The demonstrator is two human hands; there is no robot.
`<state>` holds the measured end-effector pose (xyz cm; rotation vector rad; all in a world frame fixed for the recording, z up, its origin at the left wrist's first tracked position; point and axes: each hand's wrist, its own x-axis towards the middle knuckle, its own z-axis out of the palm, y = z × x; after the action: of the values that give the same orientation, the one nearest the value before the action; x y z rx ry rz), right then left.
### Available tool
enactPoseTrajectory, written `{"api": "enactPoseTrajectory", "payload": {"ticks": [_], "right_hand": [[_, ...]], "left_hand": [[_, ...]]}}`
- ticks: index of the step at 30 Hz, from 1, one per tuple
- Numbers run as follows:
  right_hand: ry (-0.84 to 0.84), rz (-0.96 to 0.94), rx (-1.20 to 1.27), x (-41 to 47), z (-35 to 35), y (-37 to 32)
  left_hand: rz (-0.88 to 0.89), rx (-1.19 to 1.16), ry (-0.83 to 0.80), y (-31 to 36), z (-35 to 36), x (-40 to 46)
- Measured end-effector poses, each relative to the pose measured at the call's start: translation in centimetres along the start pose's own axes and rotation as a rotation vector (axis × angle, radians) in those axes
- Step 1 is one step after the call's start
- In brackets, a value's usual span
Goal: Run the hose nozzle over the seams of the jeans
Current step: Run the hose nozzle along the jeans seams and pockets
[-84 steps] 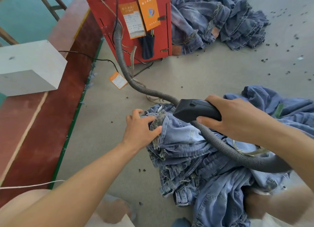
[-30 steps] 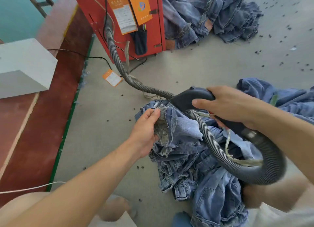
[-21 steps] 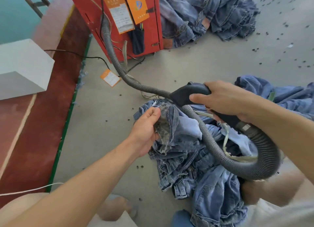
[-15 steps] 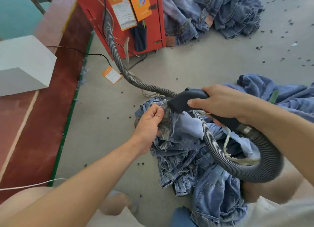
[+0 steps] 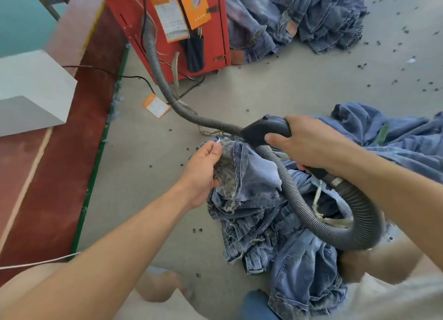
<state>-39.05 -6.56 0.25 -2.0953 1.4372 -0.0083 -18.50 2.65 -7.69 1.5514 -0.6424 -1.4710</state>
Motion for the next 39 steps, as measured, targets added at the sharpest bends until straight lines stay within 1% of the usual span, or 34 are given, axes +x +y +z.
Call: {"api": "enactPoseTrajectory", "payload": {"ticks": [1, 3, 6, 7, 9, 12, 13, 16, 17, 18, 21, 23, 26, 28, 31, 33, 35, 37, 39], "right_hand": [[0.015, -0.003, 0.034, -0.1, -0.4, 0.3], [-0.022, -0.066, 0.044, -1.2, -0.8, 0.6], [-0.072, -0.135, -0.109, -2.4, 0.6, 0.1], [-0.064, -0.144, -0.118, -2.0, 1.1, -0.2], [-0.016, -0.103, -0.136, -0.7, 1.3, -0.6], [0.053, -0.069, -0.129, -0.2, -0.2, 0.0], [0.040, -0.092, -0.117, -1.0, -0.6, 0.3], [-0.070, -0.164, -0.143, -3.3, -0.1, 0.0], [-0.075, -0.170, -0.163, -3.1, 0.4, -0.3], [-0.047, -0.168, -0.183, -2.4, 0.8, -0.5], [0.036, -0.082, -0.194, -0.3, 0.4, -0.7], [0.046, -0.093, -0.159, -0.7, -0.5, 0.0], [-0.047, -0.179, -0.156, -3.4, -0.4, -0.2], [-0.080, -0.173, -0.166, -3.2, 0.5, -0.6], [0.026, -0.089, -0.203, -1.0, 0.6, -1.1], [0.072, -0.079, -0.175, -0.9, -0.3, -0.6], [0.030, -0.136, -0.163, -2.5, -0.8, 0.1], [-0.063, -0.182, -0.178, -4.1, -0.4, -0.2], [-0.091, -0.176, -0.178, -3.5, 0.6, -0.6]], "left_hand": [[-0.007, -0.015, -0.002, 0.1, 0.0, -0.1], [-0.019, -0.065, -0.010, 0.5, 0.1, -0.1], [-0.033, -0.131, -0.028, 0.7, 0.4, -0.2], [-0.044, -0.146, -0.027, 0.8, 0.4, -0.2], [-0.067, -0.163, -0.031, 0.8, 0.5, -0.1], [-0.086, -0.185, -0.033, 0.9, 0.5, -0.3], [-0.092, -0.199, -0.032, 1.1, 0.5, -0.3], [-0.093, -0.224, -0.019, 1.2, 0.5, 0.0], [-0.093, -0.226, -0.013, 1.3, 0.5, 0.0], [-0.097, -0.233, -0.007, 1.3, 0.5, 0.1], [-0.120, -0.248, 0.002, 1.2, 0.4, 0.0], [-0.134, -0.257, 0.002, 1.4, 0.4, -0.1], [-0.136, -0.288, 0.009, 1.6, 0.2, 0.0], [-0.131, -0.281, 0.011, 1.5, 0.2, 0.2], [-0.147, -0.288, 0.021, 1.2, 0.4, 0.2], [-0.162, -0.316, 0.034, 1.3, 0.3, 0.1], [-0.171, -0.359, 0.054, 1.5, 0.0, 0.3], [-0.169, -0.394, 0.061, 1.5, -0.2, 0.6], [-0.178, -0.396, 0.049, 1.4, -0.1, 0.6]]}}
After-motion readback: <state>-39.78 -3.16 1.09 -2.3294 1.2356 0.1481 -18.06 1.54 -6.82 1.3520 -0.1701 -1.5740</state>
